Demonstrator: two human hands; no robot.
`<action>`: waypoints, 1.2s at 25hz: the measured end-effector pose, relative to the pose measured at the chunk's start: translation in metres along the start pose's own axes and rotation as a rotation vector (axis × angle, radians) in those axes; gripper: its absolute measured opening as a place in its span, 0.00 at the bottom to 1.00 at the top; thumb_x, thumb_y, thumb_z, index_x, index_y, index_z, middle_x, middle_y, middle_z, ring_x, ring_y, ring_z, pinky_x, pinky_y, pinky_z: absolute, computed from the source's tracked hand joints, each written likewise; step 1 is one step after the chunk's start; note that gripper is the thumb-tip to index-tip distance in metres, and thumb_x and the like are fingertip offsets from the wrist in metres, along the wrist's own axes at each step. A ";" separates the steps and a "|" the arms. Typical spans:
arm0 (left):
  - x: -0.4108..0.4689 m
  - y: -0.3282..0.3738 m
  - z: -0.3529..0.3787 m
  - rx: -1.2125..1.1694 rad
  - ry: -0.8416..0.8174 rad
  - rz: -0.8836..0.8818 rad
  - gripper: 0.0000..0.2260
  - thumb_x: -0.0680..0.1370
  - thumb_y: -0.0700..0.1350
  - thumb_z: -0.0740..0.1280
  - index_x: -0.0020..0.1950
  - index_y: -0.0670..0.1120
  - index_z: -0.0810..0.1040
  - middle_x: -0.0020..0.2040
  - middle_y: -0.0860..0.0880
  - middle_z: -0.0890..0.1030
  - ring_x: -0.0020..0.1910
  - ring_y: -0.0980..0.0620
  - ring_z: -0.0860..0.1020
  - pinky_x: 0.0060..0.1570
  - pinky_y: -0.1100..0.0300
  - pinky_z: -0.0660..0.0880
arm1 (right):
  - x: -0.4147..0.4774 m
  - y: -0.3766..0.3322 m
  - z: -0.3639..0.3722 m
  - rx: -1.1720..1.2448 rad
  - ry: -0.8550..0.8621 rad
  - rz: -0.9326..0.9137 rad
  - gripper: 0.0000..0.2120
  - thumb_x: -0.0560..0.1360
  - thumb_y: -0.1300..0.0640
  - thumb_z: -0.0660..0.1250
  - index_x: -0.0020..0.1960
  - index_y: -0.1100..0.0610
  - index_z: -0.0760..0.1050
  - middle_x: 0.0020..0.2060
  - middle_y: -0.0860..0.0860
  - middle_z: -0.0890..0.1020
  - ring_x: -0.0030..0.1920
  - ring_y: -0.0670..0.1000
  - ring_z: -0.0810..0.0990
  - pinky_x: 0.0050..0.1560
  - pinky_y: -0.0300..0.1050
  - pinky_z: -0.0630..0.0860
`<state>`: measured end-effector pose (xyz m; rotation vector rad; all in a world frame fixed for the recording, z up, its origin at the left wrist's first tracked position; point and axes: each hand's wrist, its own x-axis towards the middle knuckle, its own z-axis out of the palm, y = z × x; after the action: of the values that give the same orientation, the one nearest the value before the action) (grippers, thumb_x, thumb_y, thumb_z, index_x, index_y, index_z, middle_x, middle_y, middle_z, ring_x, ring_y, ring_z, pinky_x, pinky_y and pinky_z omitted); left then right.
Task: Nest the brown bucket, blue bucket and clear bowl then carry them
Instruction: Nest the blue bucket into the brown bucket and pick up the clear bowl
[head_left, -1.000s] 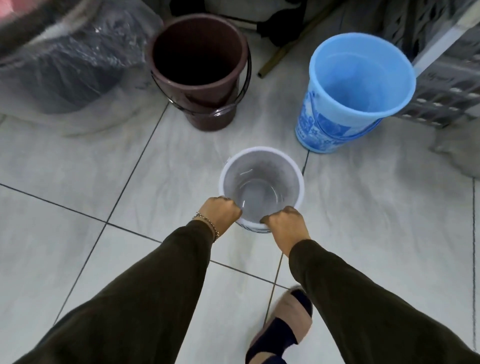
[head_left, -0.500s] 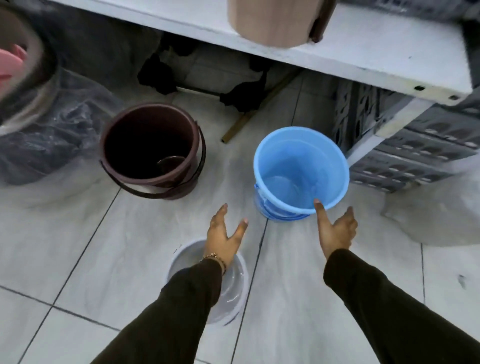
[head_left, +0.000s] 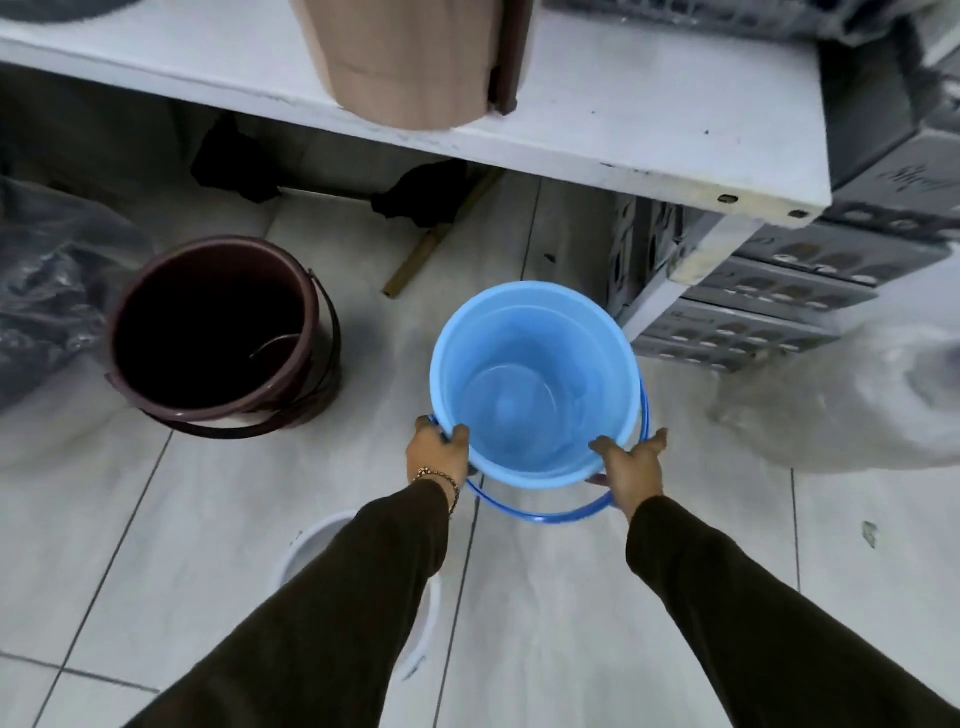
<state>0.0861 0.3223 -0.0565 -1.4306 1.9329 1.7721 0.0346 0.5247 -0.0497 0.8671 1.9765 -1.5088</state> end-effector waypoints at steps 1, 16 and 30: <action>-0.012 0.004 -0.010 -0.022 -0.014 0.014 0.08 0.78 0.42 0.64 0.56 0.43 0.70 0.54 0.39 0.80 0.48 0.36 0.83 0.41 0.46 0.84 | -0.017 -0.006 -0.003 0.041 0.000 -0.029 0.34 0.76 0.60 0.66 0.74 0.49 0.51 0.59 0.56 0.78 0.44 0.58 0.83 0.47 0.58 0.83; -0.108 0.078 -0.249 -0.500 0.213 0.188 0.11 0.80 0.39 0.63 0.63 0.43 0.71 0.55 0.45 0.81 0.48 0.48 0.81 0.38 0.59 0.83 | -0.229 -0.143 0.131 -0.092 -0.125 -0.534 0.19 0.76 0.63 0.67 0.62 0.53 0.64 0.39 0.49 0.76 0.29 0.48 0.76 0.24 0.42 0.74; 0.089 0.045 -0.388 -0.302 0.179 -0.070 0.13 0.79 0.41 0.66 0.61 0.40 0.70 0.56 0.37 0.80 0.49 0.34 0.83 0.47 0.38 0.81 | -0.172 -0.108 0.358 -0.141 -0.178 -0.261 0.32 0.76 0.66 0.68 0.74 0.55 0.57 0.60 0.60 0.74 0.41 0.60 0.82 0.26 0.40 0.78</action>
<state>0.1872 -0.0565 0.0277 -1.7862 1.7207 2.0335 0.0746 0.1278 0.0512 0.4134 2.0935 -1.5051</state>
